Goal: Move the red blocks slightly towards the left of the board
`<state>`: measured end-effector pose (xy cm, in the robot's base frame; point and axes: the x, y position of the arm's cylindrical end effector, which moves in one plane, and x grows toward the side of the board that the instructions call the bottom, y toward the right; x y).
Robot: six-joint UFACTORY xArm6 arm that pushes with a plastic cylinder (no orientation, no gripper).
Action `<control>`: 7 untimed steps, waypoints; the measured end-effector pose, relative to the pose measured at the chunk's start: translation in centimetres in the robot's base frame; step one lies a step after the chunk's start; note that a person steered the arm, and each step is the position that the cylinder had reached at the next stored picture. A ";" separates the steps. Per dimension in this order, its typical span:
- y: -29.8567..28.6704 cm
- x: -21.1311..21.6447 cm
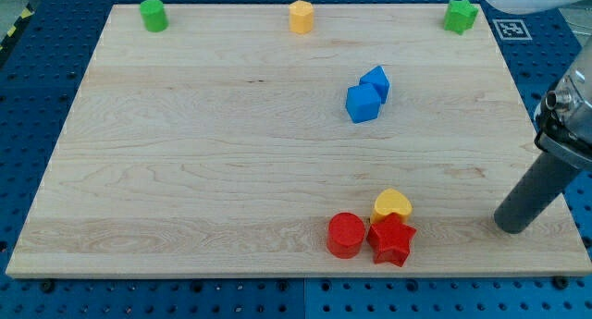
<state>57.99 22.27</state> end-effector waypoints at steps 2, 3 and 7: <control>-1.2 3.7; -1.6 3.9; -7.1 3.9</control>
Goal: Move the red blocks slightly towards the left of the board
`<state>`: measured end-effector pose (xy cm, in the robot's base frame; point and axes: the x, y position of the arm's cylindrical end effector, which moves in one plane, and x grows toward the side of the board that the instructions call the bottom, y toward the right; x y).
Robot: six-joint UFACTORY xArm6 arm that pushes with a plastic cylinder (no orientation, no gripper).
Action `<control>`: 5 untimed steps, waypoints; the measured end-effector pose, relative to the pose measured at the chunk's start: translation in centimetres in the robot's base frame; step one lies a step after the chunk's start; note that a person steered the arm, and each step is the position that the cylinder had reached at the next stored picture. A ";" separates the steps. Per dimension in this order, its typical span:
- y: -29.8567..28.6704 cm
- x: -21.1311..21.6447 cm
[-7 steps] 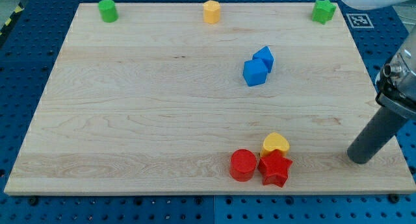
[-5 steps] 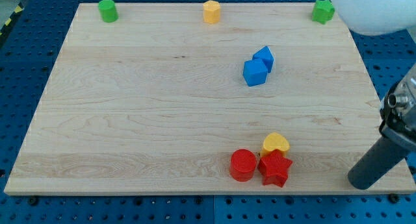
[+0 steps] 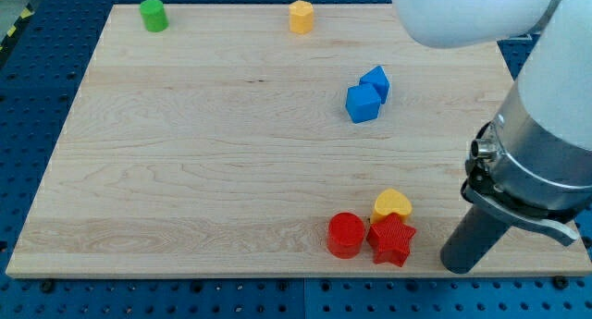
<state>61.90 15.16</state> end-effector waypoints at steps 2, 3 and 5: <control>-1.3 0.0; -5.8 -0.1; -7.9 -0.2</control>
